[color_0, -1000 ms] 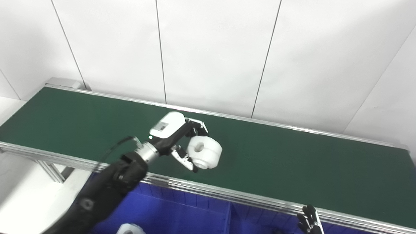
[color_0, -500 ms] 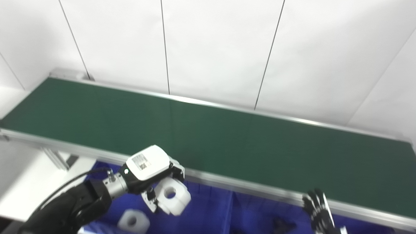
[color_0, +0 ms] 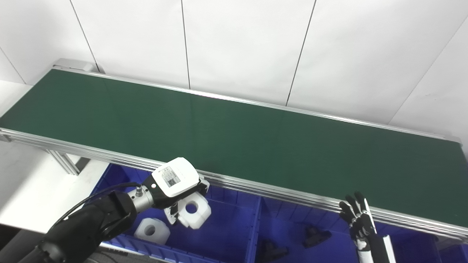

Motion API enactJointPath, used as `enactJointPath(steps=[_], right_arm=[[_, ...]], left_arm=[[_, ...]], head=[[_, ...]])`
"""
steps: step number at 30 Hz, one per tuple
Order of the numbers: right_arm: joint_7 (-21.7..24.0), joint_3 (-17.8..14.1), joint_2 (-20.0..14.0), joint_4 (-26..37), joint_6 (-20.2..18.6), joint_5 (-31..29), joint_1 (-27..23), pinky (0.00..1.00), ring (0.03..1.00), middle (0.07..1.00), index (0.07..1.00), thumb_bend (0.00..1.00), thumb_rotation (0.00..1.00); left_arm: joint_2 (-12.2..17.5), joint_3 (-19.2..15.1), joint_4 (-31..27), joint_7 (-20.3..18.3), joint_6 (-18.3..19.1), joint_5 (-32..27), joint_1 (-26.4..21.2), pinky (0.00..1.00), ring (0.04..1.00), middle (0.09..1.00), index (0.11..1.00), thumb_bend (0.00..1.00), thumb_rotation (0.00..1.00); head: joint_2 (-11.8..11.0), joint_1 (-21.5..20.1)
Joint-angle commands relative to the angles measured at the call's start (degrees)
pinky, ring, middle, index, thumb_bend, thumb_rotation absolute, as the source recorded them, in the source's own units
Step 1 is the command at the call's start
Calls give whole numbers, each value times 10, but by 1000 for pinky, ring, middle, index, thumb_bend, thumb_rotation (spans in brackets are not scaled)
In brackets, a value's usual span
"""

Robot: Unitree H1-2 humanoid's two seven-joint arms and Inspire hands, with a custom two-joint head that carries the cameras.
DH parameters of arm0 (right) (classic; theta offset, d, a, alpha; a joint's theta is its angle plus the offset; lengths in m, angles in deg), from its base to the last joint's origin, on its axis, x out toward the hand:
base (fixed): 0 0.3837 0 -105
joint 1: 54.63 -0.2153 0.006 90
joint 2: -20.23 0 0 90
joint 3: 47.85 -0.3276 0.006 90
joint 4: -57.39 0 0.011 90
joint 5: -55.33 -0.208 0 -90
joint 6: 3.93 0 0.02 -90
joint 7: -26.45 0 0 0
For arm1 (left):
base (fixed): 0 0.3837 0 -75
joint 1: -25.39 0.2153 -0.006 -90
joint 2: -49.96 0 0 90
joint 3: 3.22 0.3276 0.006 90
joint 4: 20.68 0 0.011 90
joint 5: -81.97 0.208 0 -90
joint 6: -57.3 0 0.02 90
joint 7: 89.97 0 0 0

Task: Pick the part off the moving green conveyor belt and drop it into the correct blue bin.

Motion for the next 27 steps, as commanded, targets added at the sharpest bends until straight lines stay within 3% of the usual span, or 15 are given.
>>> enactJointPath(steps=[1,5,6,7,10,12,17,23,26,27], right_arm=[[-1,-1,4,21,3,-3,-7,890,914,946,993,845,920],[1,-1,5,23,-1,-6,-4,900,914,950,995,839,914],[1,-1,5,23,-1,-7,-4,902,913,950,995,841,910],[1,-1,6,23,-1,-7,-4,905,914,949,995,841,907],[1,-1,6,24,-2,-6,-5,906,918,949,996,833,905],[2,0,5,25,-2,-5,-4,901,920,950,998,824,906],[2,-1,5,28,-7,-6,-4,901,920,948,994,830,903],[1,1,6,32,-9,-3,-3,904,918,949,996,841,906],[-1,2,9,37,-14,0,-2,896,916,947,994,836,904],[-3,3,11,37,-15,2,-2,895,916,946,993,835,904]], left_arm=[[9,-11,-3,22,7,-13,-16,416,387,423,518,520,0],[10,-10,-25,-46,26,-42,-10,456,453,483,499,518,68],[11,-10,-35,-70,34,-51,-7,525,557,589,594,754,260],[13,-10,-43,-89,39,-58,-5,606,665,688,679,901,405],[19,-12,-70,-154,56,-81,-2,778,832,845,839,993,671],[21,-15,-85,-200,73,-101,0,866,890,900,905,1000,769],[30,-20,-118,-290,98,-161,-2,914,959,967,969,1000,814],[23,-31,-176,-356,131,-268,-4,937,995,971,948,1000,721],[13,-41,-209,-362,137,-350,-1,933,994,967,951,1000,710],[5,-49,-221,-367,146,-420,-1,935,996,967,952,1000,712]], head=[[0,0],[0,-1],[0,-1],[0,-1],[0,-5],[0,-5],[4,-4],[9,-12],[11,-19],[12,-30]])
